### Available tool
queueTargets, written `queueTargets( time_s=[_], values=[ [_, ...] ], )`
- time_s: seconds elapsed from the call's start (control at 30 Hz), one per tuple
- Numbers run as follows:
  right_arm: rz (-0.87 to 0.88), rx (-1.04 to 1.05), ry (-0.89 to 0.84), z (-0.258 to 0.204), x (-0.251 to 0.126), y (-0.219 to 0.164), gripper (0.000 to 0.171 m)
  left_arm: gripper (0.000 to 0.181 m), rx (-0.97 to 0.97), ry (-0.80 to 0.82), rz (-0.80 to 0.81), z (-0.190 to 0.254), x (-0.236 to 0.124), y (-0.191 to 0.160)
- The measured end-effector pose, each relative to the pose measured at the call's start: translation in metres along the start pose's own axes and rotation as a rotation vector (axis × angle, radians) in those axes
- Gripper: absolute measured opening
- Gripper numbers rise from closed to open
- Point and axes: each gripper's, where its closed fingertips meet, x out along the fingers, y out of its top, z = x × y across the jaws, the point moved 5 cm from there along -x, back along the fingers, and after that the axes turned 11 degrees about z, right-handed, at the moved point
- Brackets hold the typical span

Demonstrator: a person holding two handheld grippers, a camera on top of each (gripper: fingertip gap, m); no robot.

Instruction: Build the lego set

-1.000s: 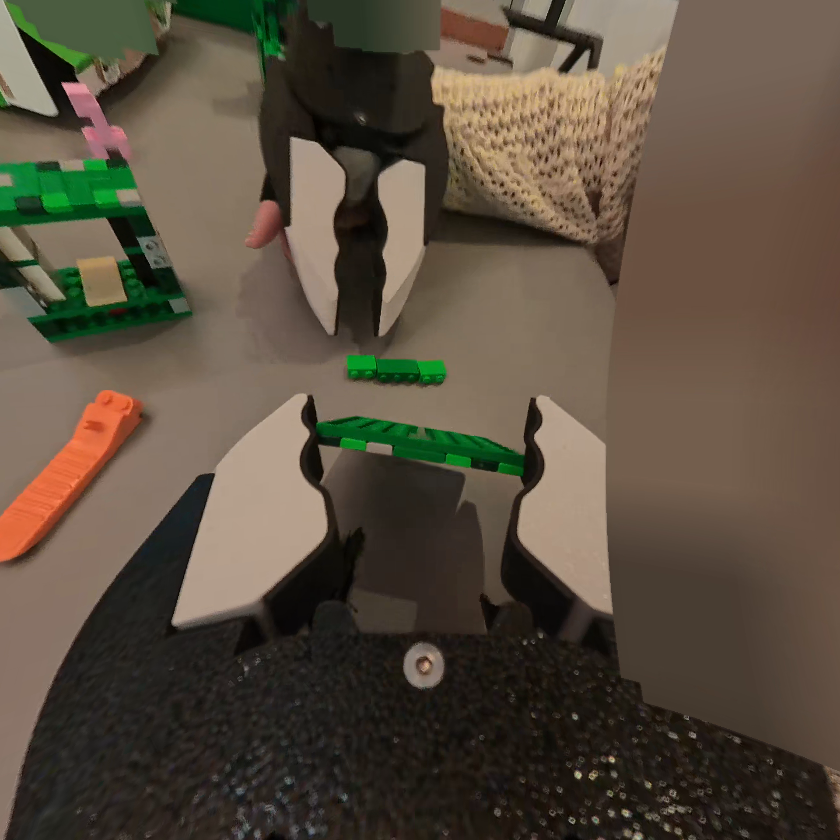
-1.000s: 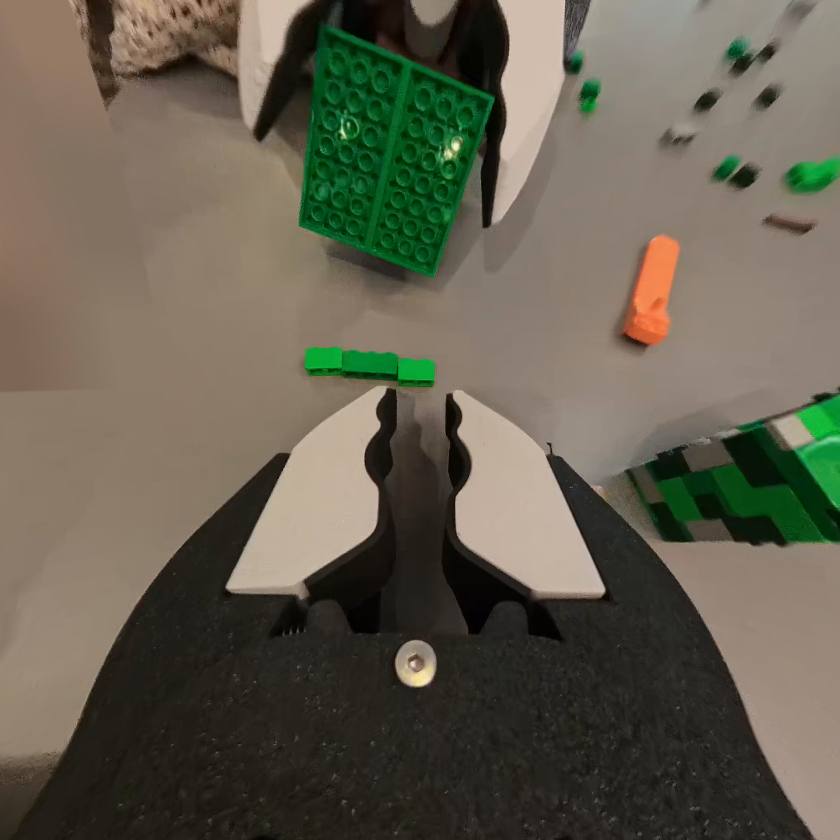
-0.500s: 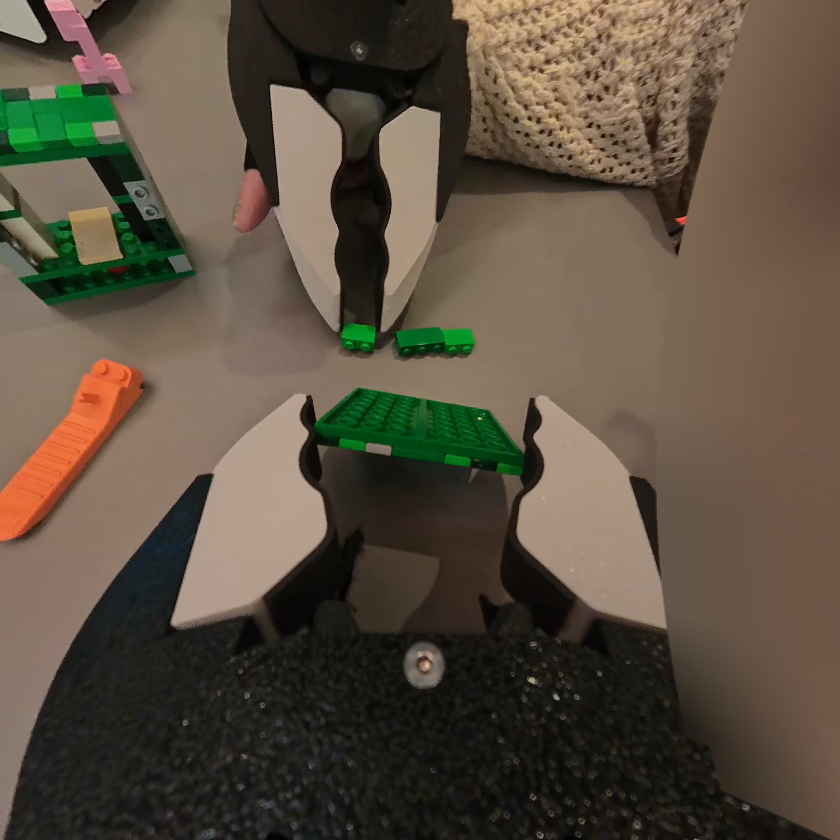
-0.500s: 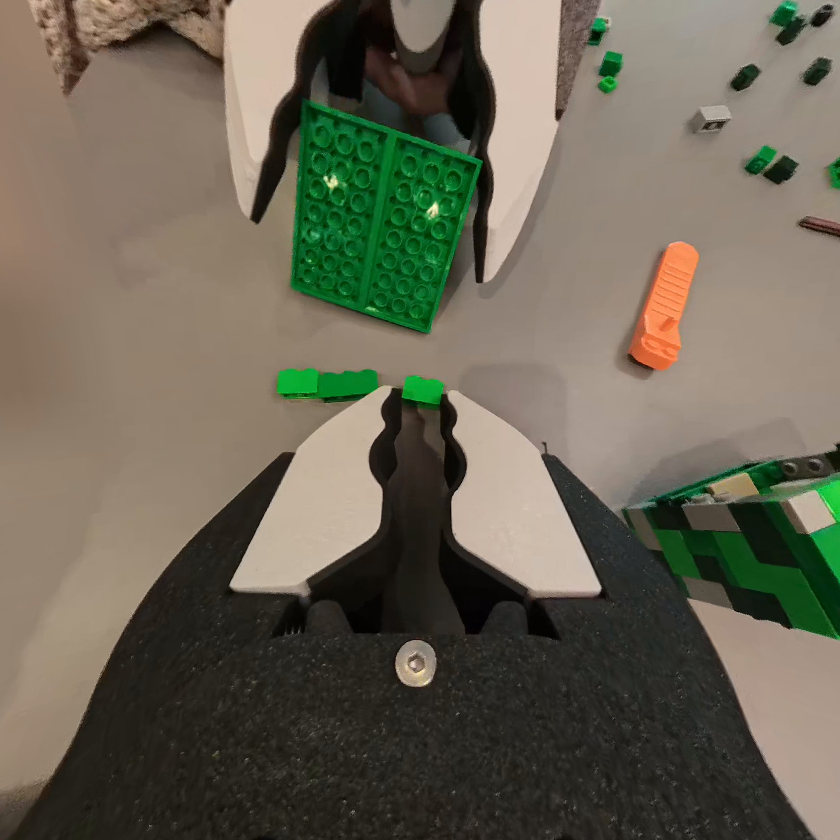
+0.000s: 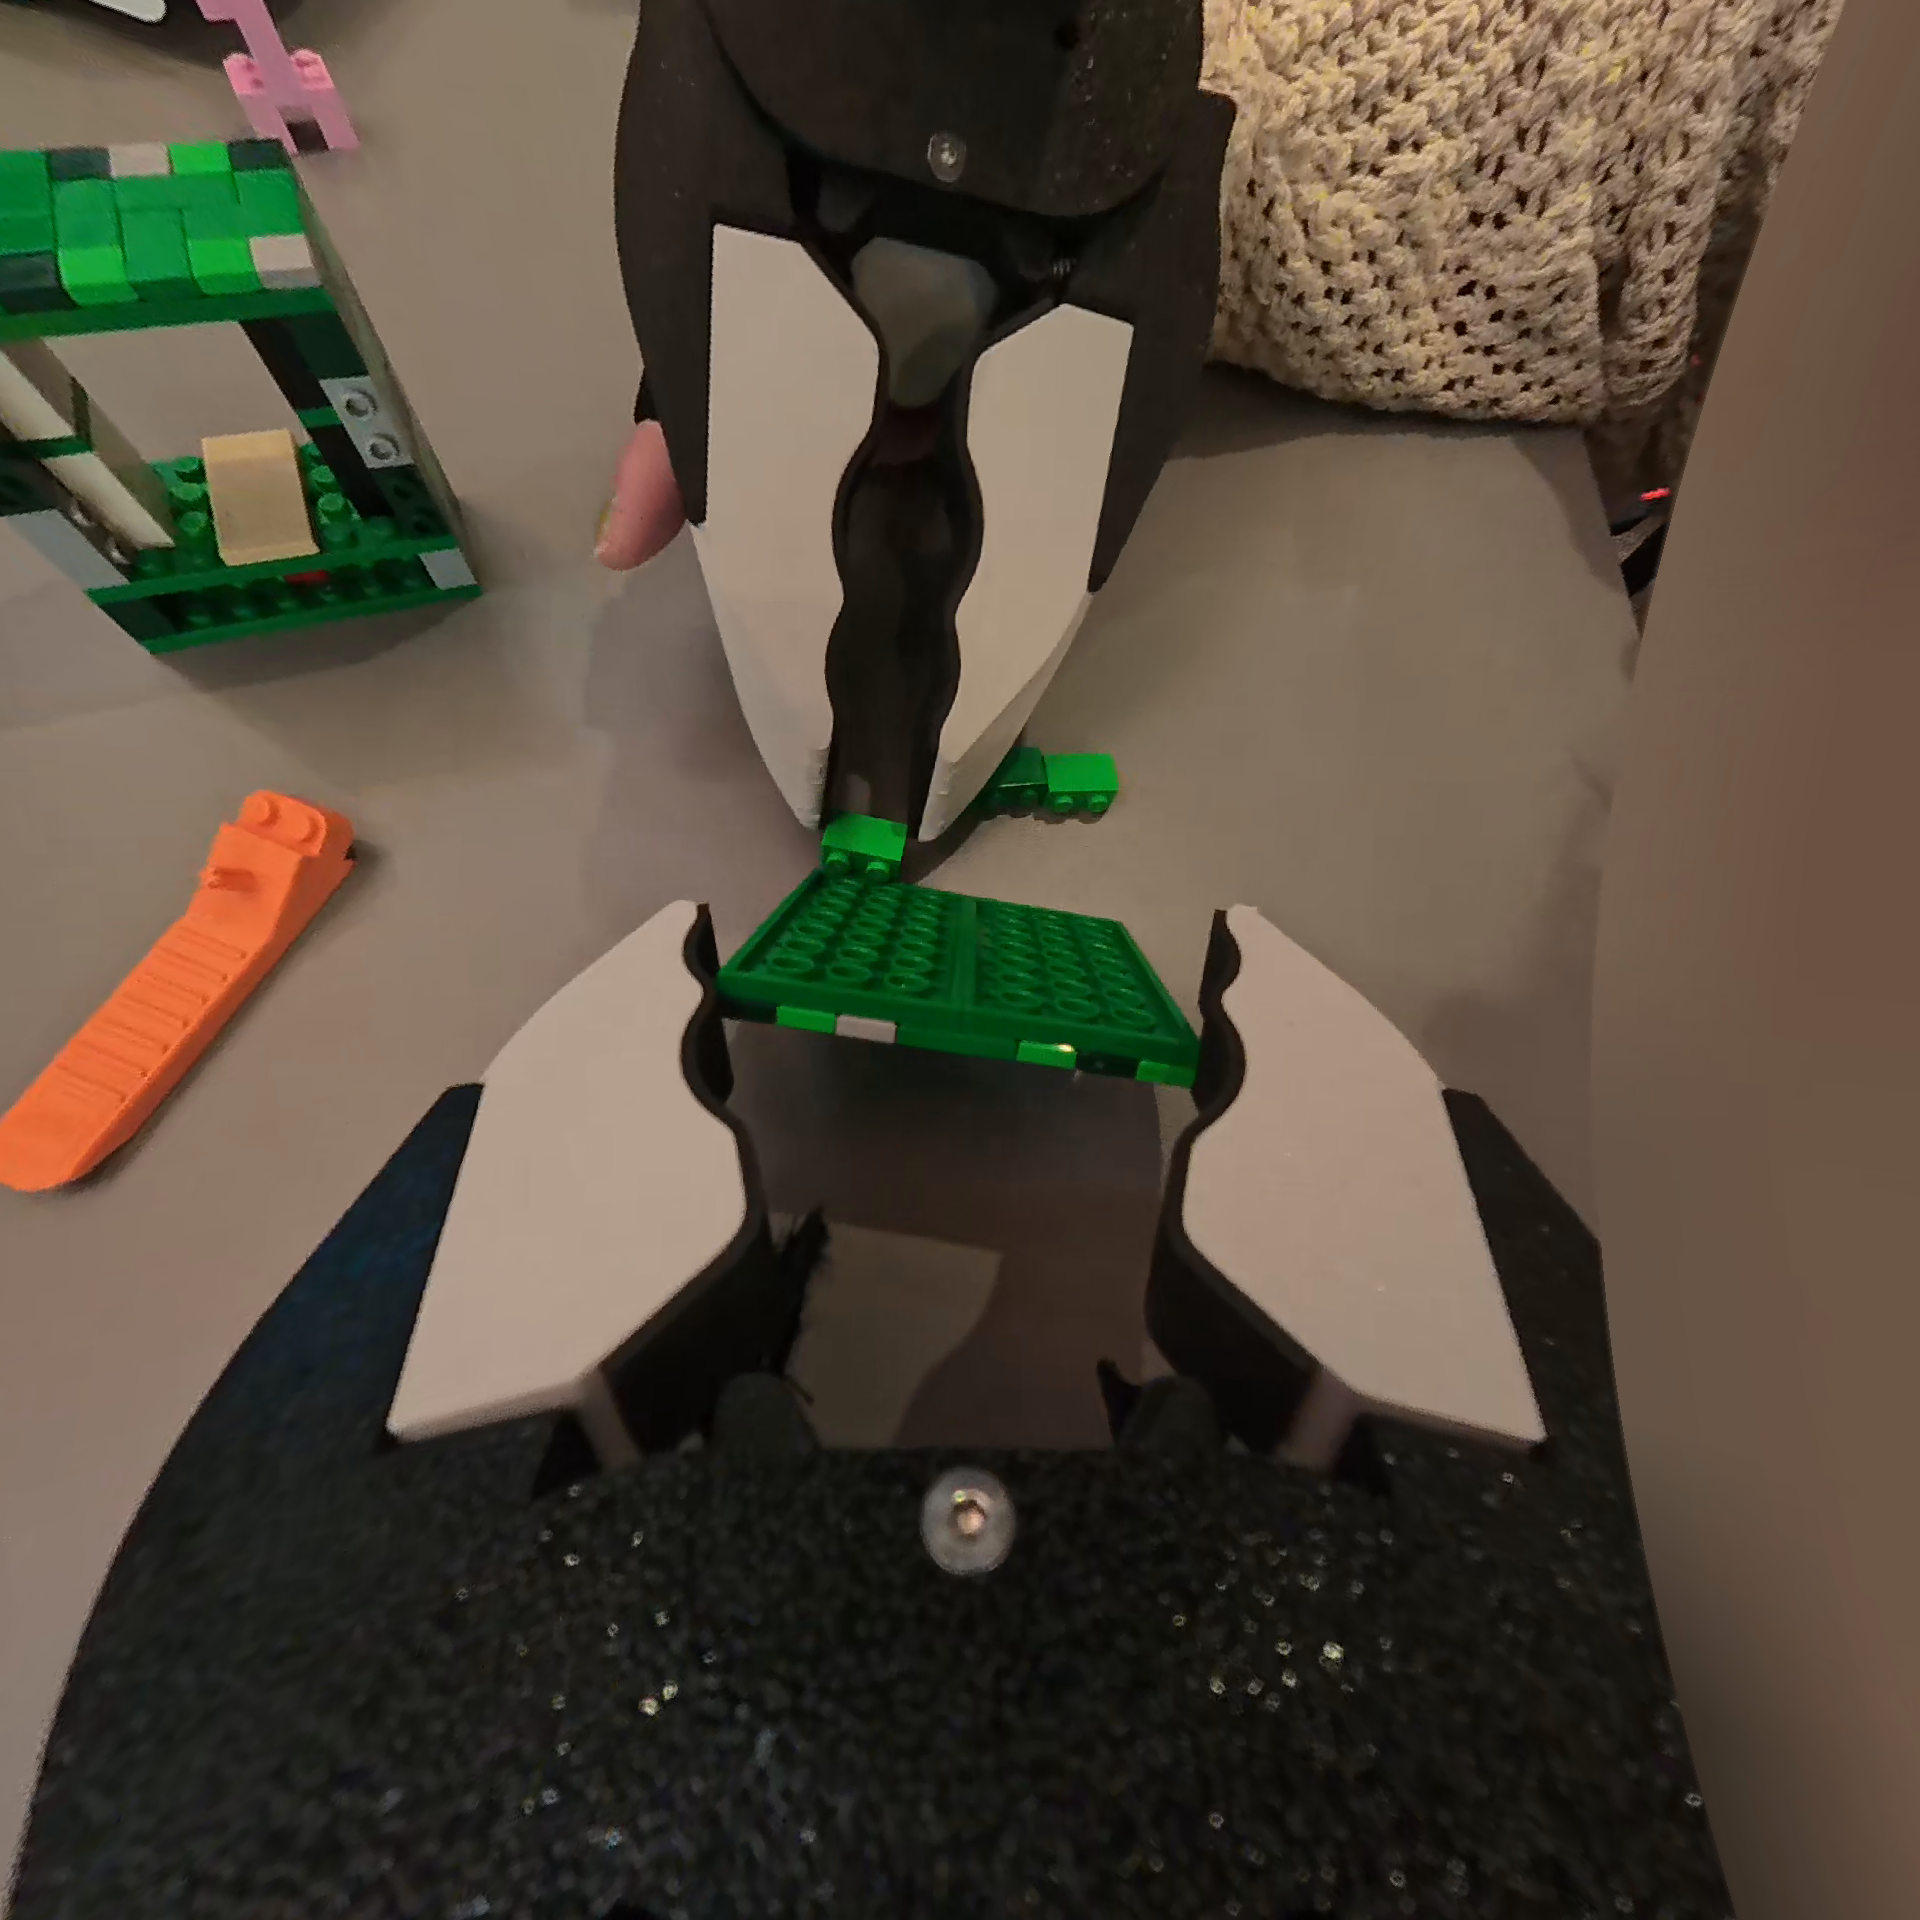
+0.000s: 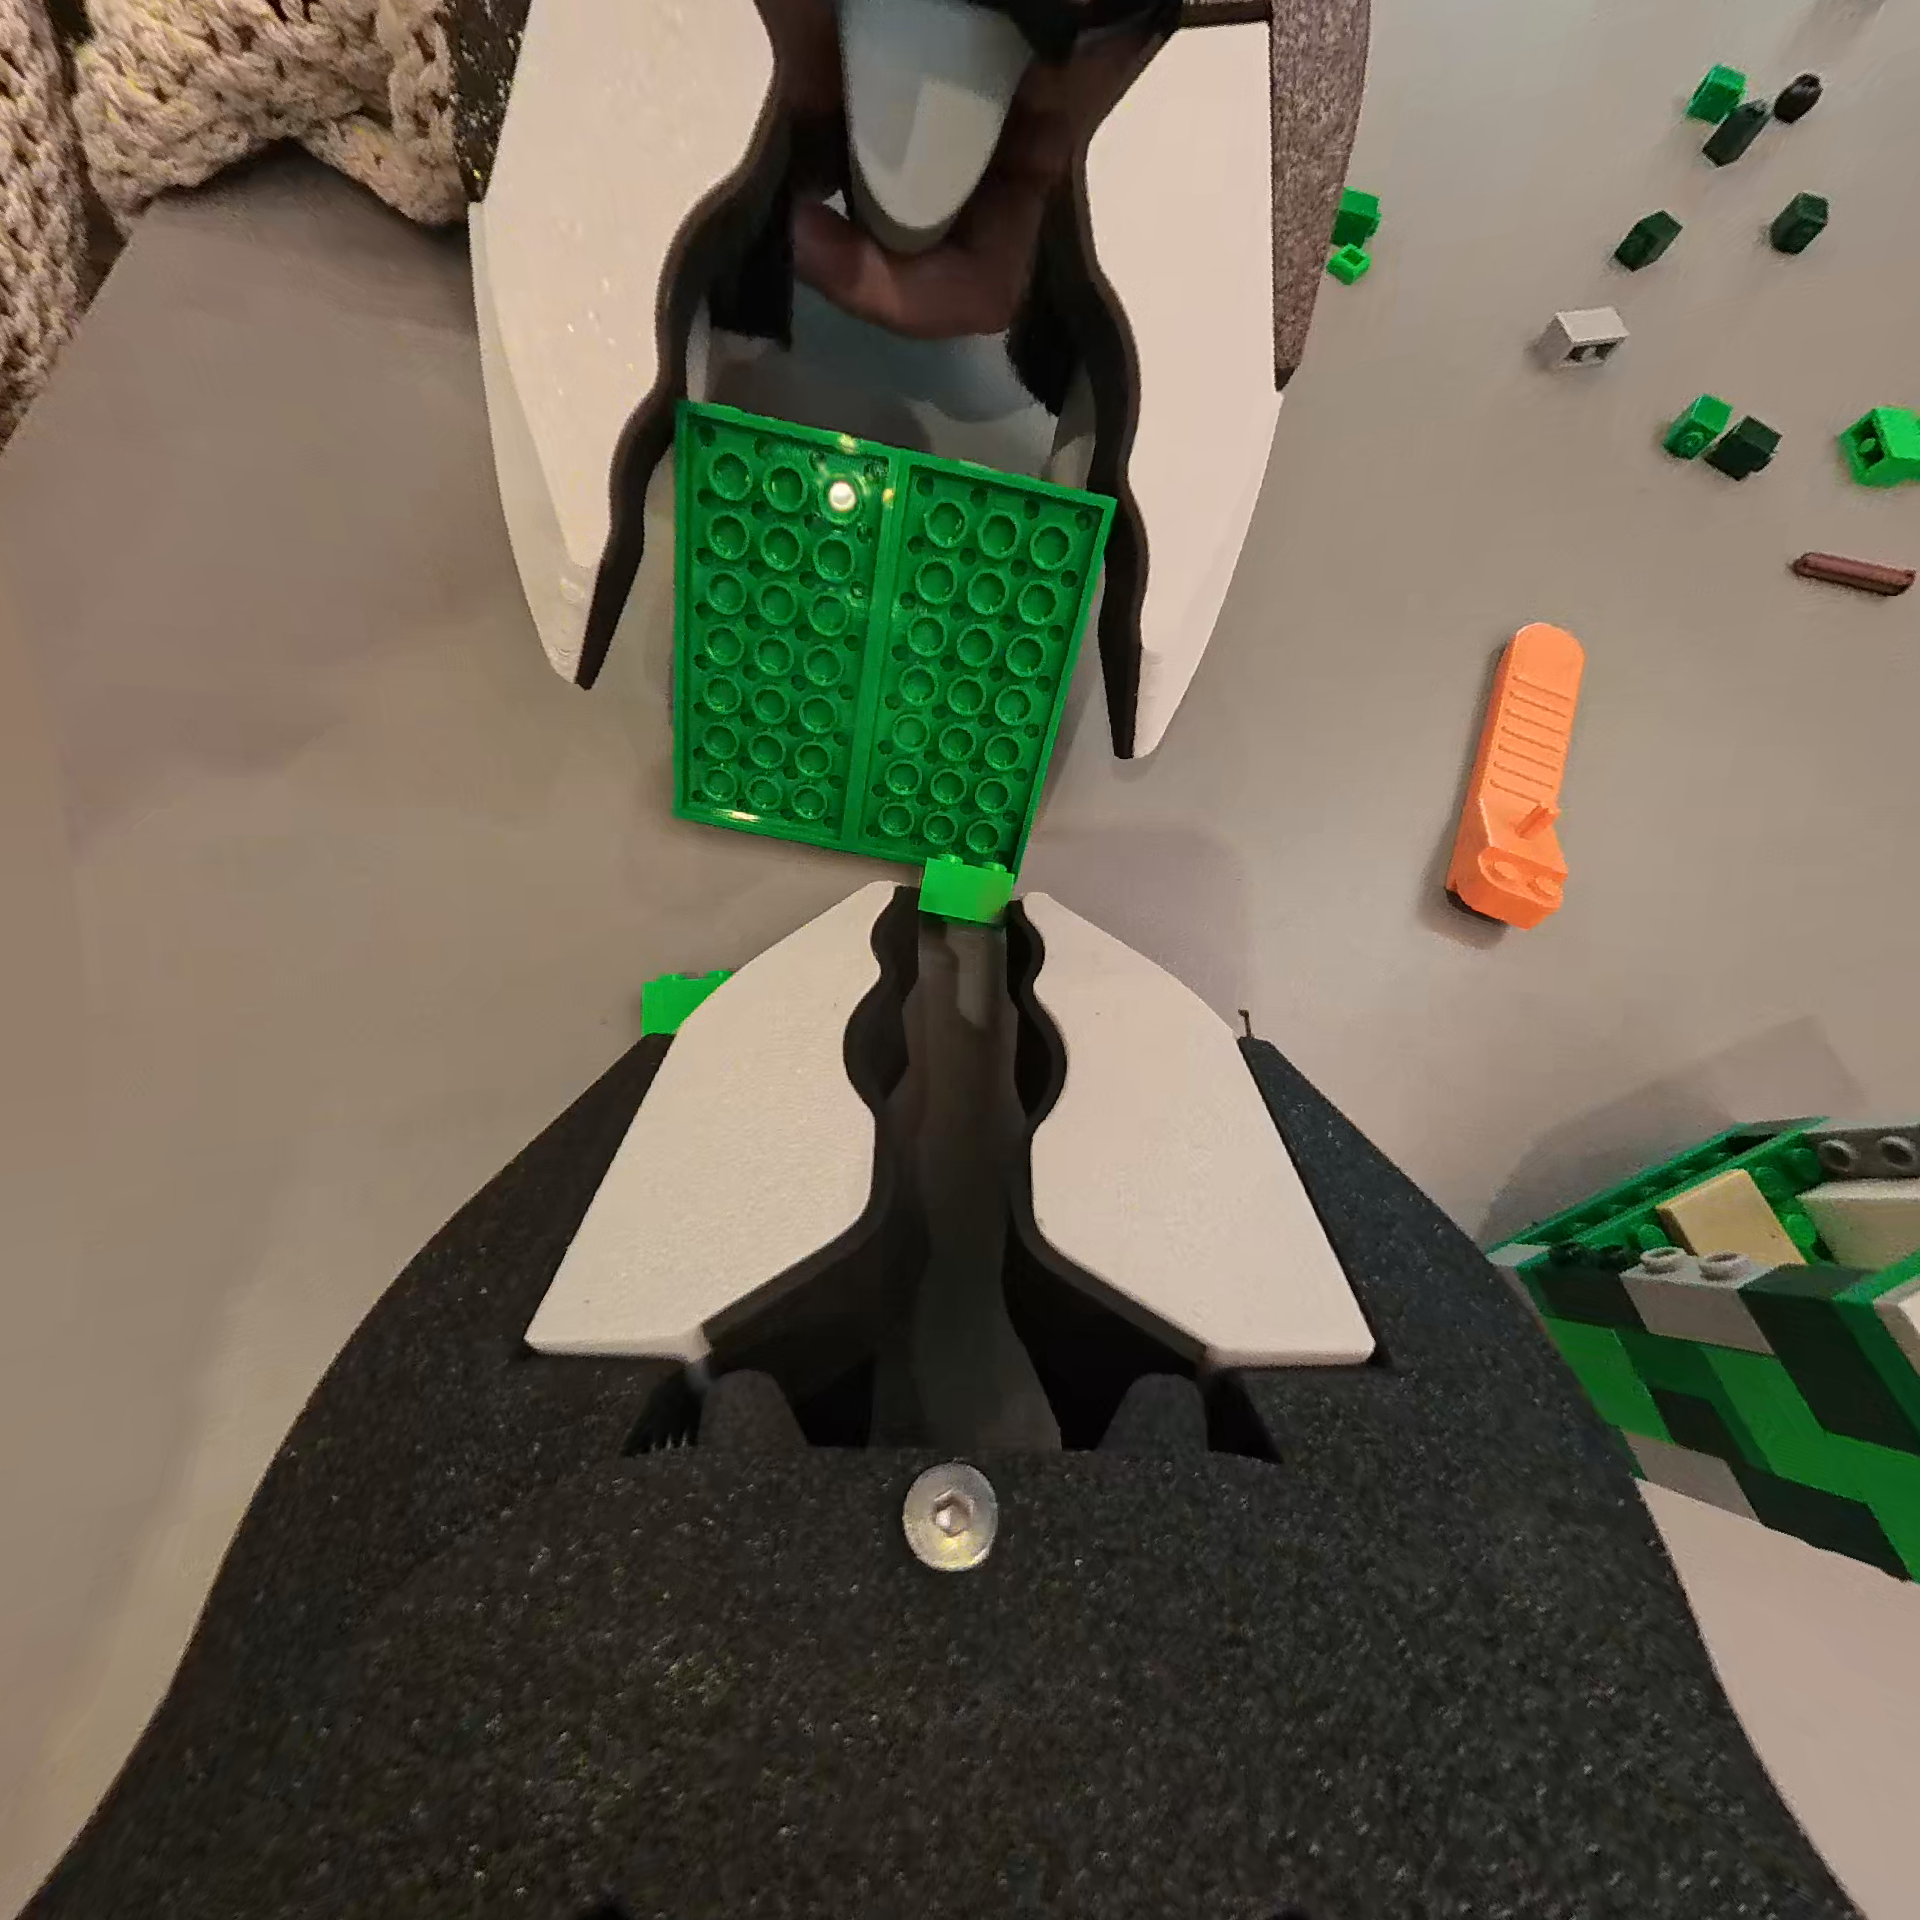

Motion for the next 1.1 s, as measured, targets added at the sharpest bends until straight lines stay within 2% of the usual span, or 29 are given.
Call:
queueTargets(
  time_s=[0.23, 0.37, 0.47, 0.57, 0.7, 0.83, 1.1],
  values=[
    [0.004, 0.006, 0.005, 0.0, 0.0, 0.0, 0.016, 0.088, 0.056, 0.002, -0.009, 0.001, 0.0, -0.001],
    [0.026, 0.005, -0.019, 0.002, -0.002, 0.002, 0.016, 0.087, 0.169, 0.031, 0.036, 0.002, -0.002, 0.005],
    [0.071, 0.01, -0.074, 0.006, -0.006, 0.005, 0.016, 0.087, 0.316, 0.091, 0.077, 0.003, -0.006, 0.013],
    [0.165, -0.037, -0.202, 0.011, -0.015, 0.012, 0.016, 0.087, 0.409, 0.151, 0.099, 0.004, -0.009, 0.019],
    [0.161, -0.235, -0.36, 0.009, -0.019, 0.013, 0.016, 0.087, 0.349, 0.176, 0.097, -0.002, -0.01, 0.019],
    [0.135, -0.307, -0.348, -0.001, -0.01, 0.016, 0.016, 0.087, 0.287, 0.15, 0.1, -0.003, -0.009, 0.018],
    [0.047, -0.263, -0.237, -0.007, 0.004, 0.011, 0.015, 0.088, 0.174, 0.087, 0.048, 0.001, 0.0, 0.011]
  ],
)
